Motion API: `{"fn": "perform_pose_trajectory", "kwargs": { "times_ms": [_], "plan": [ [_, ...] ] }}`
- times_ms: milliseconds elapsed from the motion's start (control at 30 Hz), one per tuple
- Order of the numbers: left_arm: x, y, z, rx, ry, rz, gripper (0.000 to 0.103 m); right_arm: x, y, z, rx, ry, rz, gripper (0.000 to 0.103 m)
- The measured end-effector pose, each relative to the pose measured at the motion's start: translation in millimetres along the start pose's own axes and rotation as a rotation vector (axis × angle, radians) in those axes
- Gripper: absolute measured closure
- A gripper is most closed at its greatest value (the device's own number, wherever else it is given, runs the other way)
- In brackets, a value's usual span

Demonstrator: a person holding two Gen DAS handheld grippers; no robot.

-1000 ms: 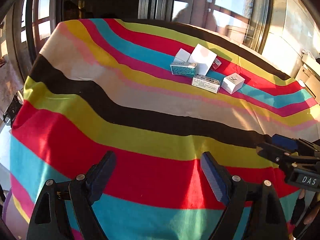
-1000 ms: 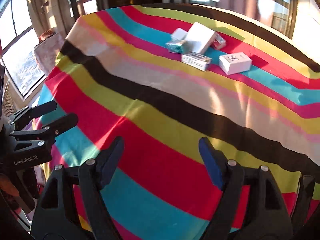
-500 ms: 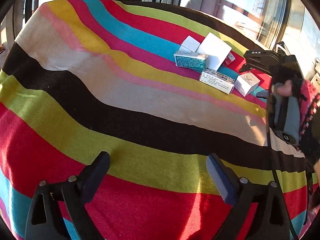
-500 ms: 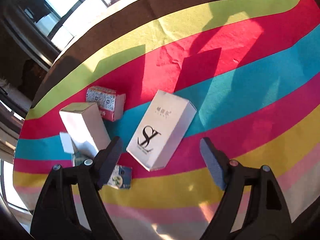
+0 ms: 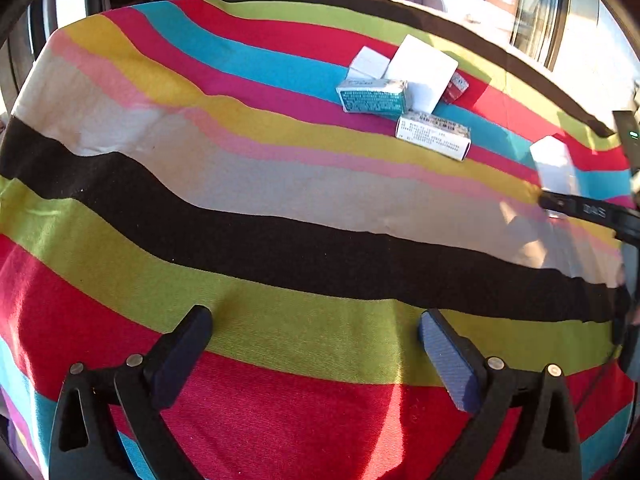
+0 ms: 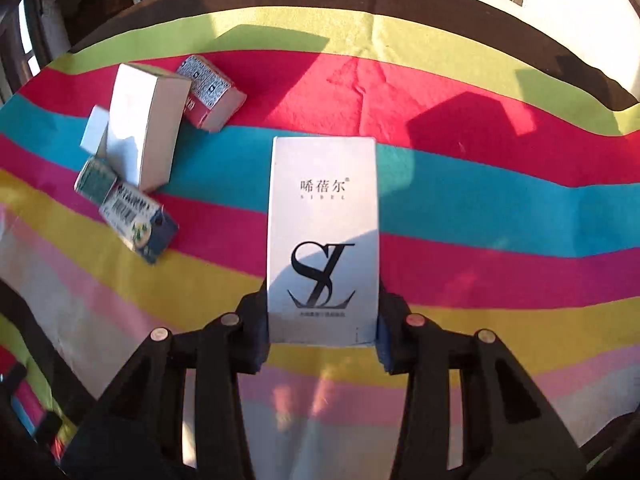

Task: Organize objects
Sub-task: 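Grasp the white SL-logo box with the right tool, then grasp the white barcode medicine box with the left tool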

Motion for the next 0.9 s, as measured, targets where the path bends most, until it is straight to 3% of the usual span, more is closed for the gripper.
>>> {"fn": "perform_pose_trajectory", "kwargs": {
  "times_ms": [67, 200, 333, 467, 567, 633, 667, 700, 733, 800, 900],
  "plan": [
    [-4, -11, 0, 0.039, 0.028, 0.072, 0.000, -8, 32, 14, -0.001, -0.009, 0.042, 0.057],
    [-28, -51, -7, 0.077, 0.194, 0.244, 0.000, -13, 82, 35, -0.040, -0.017, 0.073, 0.057],
    [-63, -98, -29, 0.062, 0.189, 0.361, 0.000, -17, 97, 35, -0.077, -0.012, 0.080, 0.057],
    [-89, -140, -45, 0.037, 0.139, 0.440, 0.000, -20, 88, 28, -0.076, -0.018, 0.074, 0.057],
    [-99, -158, -59, 0.049, 0.006, 0.478, 0.000, -20, 88, 27, -0.076, -0.021, 0.073, 0.057],
    [-108, -162, -66, 0.060, -0.086, 0.412, 0.000, -20, 88, 26, -0.076, -0.025, 0.071, 0.057],
    [-113, -161, -67, 0.053, -0.115, 0.360, 0.004, -21, 88, 26, -0.076, -0.029, 0.069, 0.057],
    [-116, -156, -62, 0.020, -0.131, 0.310, 0.025, -21, 88, 26, -0.076, -0.034, 0.067, 0.057],
    [-117, -148, -55, -0.015, -0.112, 0.260, 0.058, -22, 88, 26, -0.077, -0.038, 0.065, 0.056],
    [-112, -126, -42, -0.023, -0.035, 0.176, 0.069, -23, 88, 26, -0.077, -0.044, 0.062, 0.056],
    [-95, -73, -16, -0.054, 0.054, 0.063, 0.069, -23, 90, 27, -0.079, -0.050, 0.059, 0.057]
  ]
}}
Point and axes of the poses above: each gripper's, at about its wrist camera, not at the fingertips, and z roughly against the way its jaws point, x to its left, y to its underside, the point moved 2 cm from there along -z, roughly the way its jaws point, and after that the axes turned 12 degrees about x, right-handed, at the moved point
